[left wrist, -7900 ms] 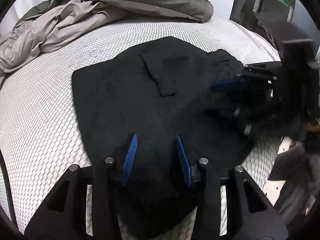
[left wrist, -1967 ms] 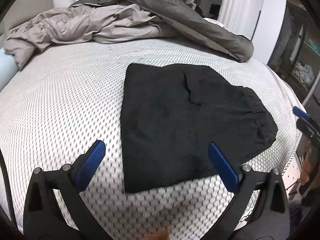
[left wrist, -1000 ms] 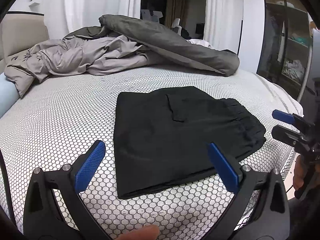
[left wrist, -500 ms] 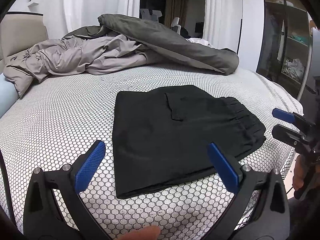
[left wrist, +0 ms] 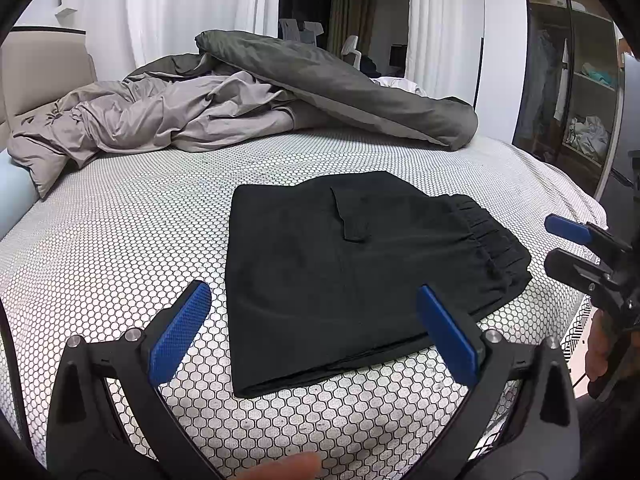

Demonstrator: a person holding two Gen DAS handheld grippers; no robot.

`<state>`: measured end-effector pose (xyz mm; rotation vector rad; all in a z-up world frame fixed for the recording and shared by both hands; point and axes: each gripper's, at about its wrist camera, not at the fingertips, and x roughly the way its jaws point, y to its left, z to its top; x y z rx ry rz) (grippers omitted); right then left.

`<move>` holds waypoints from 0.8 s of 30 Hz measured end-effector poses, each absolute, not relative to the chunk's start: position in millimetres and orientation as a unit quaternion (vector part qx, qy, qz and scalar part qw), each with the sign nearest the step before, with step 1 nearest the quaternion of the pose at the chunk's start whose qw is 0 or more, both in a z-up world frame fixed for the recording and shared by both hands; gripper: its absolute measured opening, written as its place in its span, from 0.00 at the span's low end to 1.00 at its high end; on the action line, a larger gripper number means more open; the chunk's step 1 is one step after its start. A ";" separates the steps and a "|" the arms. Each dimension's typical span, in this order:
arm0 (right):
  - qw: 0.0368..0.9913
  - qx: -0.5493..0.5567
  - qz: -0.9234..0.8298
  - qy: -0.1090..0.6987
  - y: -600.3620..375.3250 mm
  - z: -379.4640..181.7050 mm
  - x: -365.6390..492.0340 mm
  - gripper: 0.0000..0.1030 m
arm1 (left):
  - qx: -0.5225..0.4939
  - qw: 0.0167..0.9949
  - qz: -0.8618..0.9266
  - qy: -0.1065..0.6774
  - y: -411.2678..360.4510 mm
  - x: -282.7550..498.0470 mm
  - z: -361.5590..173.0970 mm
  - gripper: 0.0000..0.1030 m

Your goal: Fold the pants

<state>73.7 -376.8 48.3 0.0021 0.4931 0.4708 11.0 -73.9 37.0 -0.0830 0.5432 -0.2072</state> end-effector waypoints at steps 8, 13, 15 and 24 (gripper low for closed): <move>0.942 0.002 0.230 0.245 -376.8 47.2 75.4 1.00 | -0.039 0.957 -0.103 0.267 -69.0 11.1 37.0 0.99; 0.942 0.000 0.229 0.245 -376.7 47.0 75.8 1.00 | -0.039 0.957 -0.104 0.267 -67.1 10.8 37.0 0.99; 0.943 -0.001 0.228 0.244 -376.0 47.0 75.4 1.00 | -0.040 0.957 -0.106 0.267 -67.4 10.7 36.7 0.99; 0.941 -0.005 0.229 0.249 -371.4 43.2 78.9 1.00 | -0.041 0.954 -0.112 0.275 -61.7 13.0 33.3 0.99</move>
